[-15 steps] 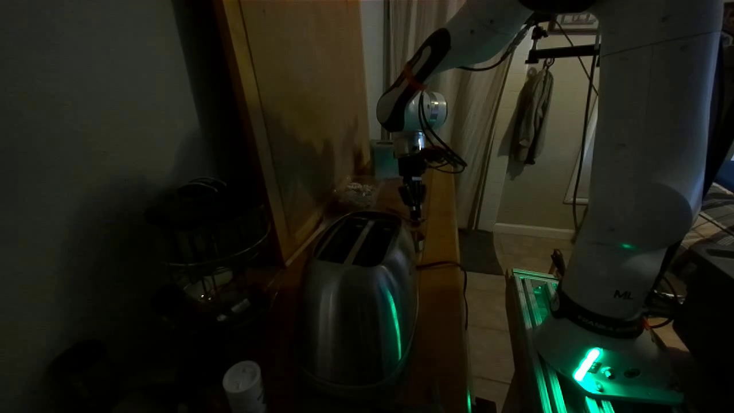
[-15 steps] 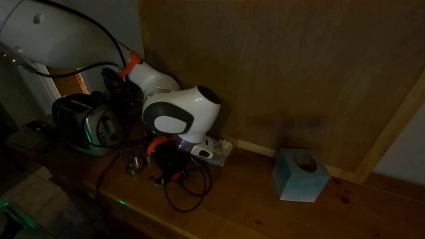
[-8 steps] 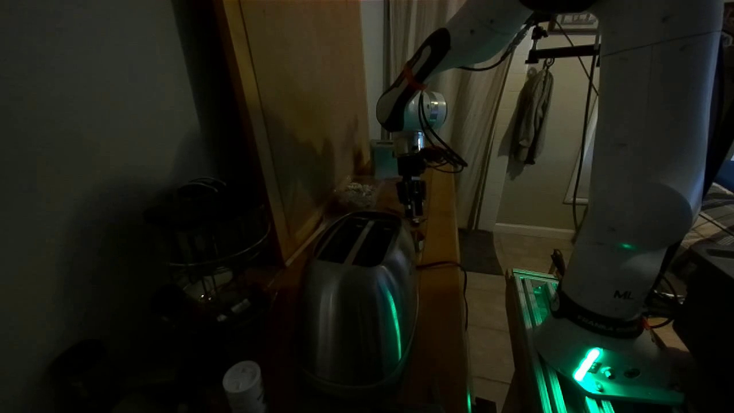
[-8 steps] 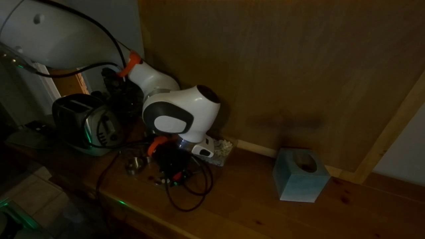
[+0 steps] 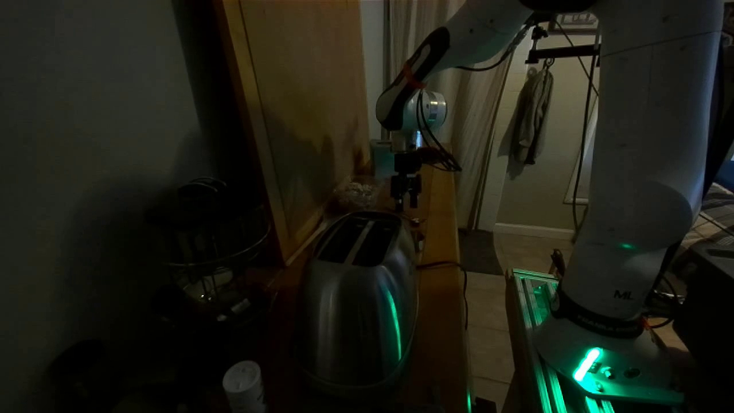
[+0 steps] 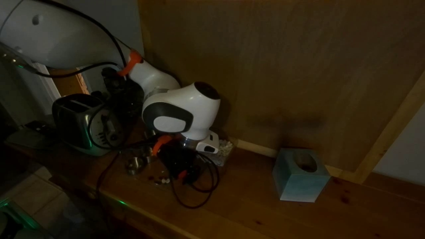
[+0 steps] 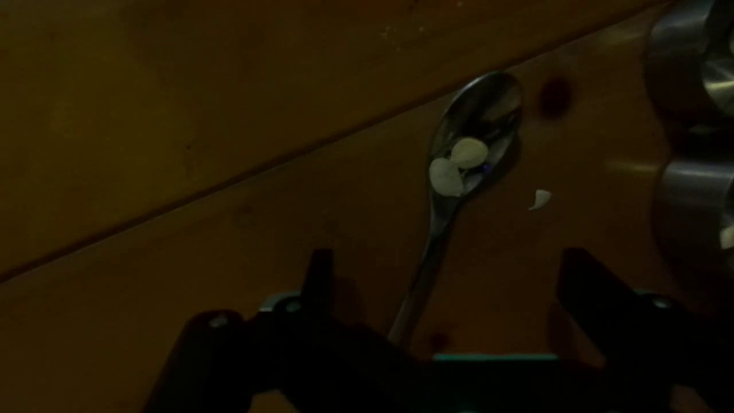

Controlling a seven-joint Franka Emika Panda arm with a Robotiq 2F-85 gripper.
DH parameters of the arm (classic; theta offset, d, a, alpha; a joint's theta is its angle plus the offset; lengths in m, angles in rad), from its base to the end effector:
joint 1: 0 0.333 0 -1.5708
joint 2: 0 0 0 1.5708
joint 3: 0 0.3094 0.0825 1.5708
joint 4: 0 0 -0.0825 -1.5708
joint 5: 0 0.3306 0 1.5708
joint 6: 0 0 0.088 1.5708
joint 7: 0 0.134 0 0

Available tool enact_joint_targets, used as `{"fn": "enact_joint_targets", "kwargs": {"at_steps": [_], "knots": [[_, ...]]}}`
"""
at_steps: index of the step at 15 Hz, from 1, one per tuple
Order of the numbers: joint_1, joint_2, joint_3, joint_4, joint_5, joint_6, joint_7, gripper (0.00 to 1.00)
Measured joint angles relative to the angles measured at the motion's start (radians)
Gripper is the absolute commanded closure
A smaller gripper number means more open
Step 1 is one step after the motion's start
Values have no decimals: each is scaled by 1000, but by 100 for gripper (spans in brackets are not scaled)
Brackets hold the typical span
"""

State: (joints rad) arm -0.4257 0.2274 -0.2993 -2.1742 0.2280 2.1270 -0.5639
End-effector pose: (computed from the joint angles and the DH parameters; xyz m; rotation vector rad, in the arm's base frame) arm 0.3724 -0.3096 0.2795 -2.8572 0.4446 0.2052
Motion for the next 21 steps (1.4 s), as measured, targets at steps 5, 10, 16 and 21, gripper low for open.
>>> {"fn": "enact_joint_targets", "kwargs": {"at_steps": [5, 10, 16, 21], "knots": [[0, 6, 7, -3, 13, 53, -1, 42], [-1, 17, 13, -10, 15, 104, -1, 38], [-3, 17, 17, -11, 18, 111, -1, 67], [-10, 18, 17, -11, 18, 140, -1, 99]]}}
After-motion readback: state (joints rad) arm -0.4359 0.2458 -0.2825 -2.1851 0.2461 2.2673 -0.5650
